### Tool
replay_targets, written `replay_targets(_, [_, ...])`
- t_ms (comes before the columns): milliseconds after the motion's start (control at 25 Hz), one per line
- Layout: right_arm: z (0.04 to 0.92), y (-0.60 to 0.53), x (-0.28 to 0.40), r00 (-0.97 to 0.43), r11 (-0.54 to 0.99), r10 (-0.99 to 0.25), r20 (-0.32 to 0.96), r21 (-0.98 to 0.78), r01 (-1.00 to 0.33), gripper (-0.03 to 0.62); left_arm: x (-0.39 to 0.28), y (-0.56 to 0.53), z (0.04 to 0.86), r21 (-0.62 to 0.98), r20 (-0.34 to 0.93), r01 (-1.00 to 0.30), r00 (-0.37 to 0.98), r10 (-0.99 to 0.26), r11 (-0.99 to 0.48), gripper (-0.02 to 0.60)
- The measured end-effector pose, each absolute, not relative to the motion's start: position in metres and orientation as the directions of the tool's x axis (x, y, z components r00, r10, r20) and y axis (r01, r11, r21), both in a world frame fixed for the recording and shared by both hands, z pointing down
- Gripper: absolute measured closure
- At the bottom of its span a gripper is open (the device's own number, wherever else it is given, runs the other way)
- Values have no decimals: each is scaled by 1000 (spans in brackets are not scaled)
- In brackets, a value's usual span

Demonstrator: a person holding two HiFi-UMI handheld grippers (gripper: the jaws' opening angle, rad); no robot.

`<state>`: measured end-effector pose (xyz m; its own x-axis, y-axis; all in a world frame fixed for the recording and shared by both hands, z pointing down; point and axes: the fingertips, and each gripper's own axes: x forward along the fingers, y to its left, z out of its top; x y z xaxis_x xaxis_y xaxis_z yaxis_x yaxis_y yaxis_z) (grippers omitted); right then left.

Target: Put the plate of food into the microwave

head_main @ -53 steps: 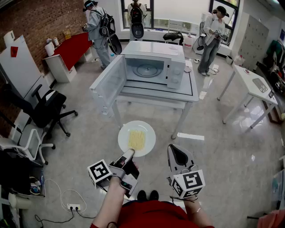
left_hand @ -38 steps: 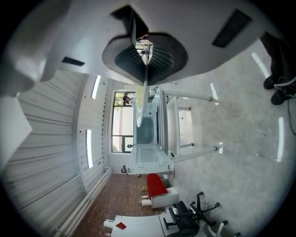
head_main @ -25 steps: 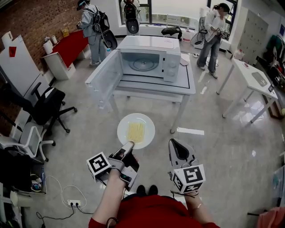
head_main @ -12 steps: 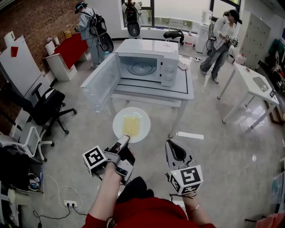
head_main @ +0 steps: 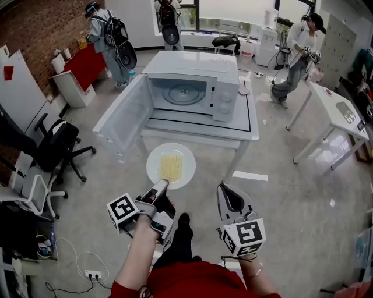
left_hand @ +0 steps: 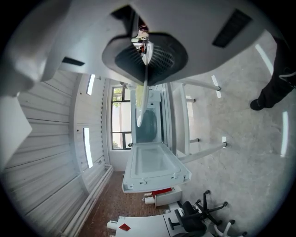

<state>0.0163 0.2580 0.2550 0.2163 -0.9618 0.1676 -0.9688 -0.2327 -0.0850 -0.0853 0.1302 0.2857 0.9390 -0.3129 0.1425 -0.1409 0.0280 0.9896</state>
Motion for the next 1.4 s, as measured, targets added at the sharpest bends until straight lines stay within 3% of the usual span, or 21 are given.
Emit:
replay_targets(760, [266, 96, 98, 222, -252, -943, 247, -97, -963, 579, 30, -25, 291, 985, 174, -168, 951, -255, 43, 561])
replay_targets(1400, [240, 41, 148, 291, -306, -931, 221, -39, -951, 579, 69, -85, 296, 978, 209, -207, 944, -255, 36, 561])
